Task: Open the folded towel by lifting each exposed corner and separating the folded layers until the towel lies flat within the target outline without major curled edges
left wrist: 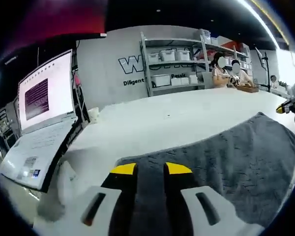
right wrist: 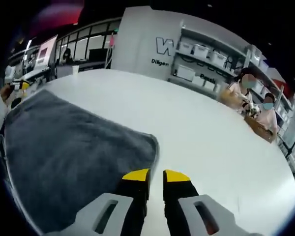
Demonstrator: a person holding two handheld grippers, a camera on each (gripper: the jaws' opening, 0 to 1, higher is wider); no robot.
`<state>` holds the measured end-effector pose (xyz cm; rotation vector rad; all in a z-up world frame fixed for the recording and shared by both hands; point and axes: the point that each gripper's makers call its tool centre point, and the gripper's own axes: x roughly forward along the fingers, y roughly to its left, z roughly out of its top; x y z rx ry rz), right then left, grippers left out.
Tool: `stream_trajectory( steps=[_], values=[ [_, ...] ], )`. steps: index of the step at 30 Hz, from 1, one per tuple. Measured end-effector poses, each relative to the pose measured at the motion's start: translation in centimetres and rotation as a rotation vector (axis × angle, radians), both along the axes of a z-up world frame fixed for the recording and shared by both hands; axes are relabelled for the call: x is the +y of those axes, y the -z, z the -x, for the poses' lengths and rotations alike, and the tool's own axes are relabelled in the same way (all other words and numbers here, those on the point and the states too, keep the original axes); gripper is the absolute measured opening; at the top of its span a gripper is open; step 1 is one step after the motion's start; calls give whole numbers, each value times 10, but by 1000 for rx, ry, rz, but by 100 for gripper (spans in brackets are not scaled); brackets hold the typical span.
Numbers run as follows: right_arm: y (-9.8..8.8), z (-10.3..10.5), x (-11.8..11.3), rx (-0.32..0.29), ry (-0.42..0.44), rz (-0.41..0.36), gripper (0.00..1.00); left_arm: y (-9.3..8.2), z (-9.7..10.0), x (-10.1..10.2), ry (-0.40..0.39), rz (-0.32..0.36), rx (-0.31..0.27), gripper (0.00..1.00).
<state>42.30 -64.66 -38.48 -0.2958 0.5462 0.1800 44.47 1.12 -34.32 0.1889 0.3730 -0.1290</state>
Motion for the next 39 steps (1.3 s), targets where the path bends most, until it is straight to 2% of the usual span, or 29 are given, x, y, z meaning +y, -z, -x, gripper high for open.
stream_trajectory(
  steps=[4,7,10,12,14,15,18,20,21,22,26,30,34,37,39],
  values=[
    [-5,-11,-3,-1,-4,26,5,5,-20,13,-10,-18,28,19],
    [-4,-22,-8,0,-2,19,5,18,-33,24,-21,-38,69,17],
    [2,-28,-7,15,-9,25,6,29,-44,30,-31,-44,76,15],
    [5,-32,-6,24,-18,32,6,38,-50,31,-25,-55,80,16],
    [8,-37,-3,24,-36,39,7,45,-54,33,-35,-88,73,23],
    [10,-40,-1,22,-39,38,7,49,-56,32,-27,-86,77,24],
    [19,-50,3,35,-59,35,6,58,-63,27,-5,-29,60,17],
    [32,-54,3,82,-64,50,5,67,-65,30,-24,-54,80,17],
    [35,-55,5,93,-56,51,6,71,-64,34,-28,-97,100,18],
    [38,-57,5,92,-56,51,9,75,-66,35,-37,-107,105,18],
    [49,-65,4,110,-44,17,8,84,-69,35,-29,-69,120,17],
    [56,-67,3,119,-39,25,4,91,-69,35,-21,-64,120,15],
    [58,-70,-3,101,-26,52,0,91,-70,34,-16,-39,117,14],
    [58,-73,-9,82,-16,105,0,92,-74,35,-26,-29,103,13],
    [58,-75,-10,73,-12,109,0,92,-77,35,-28,-29,97,11]
  ],
)
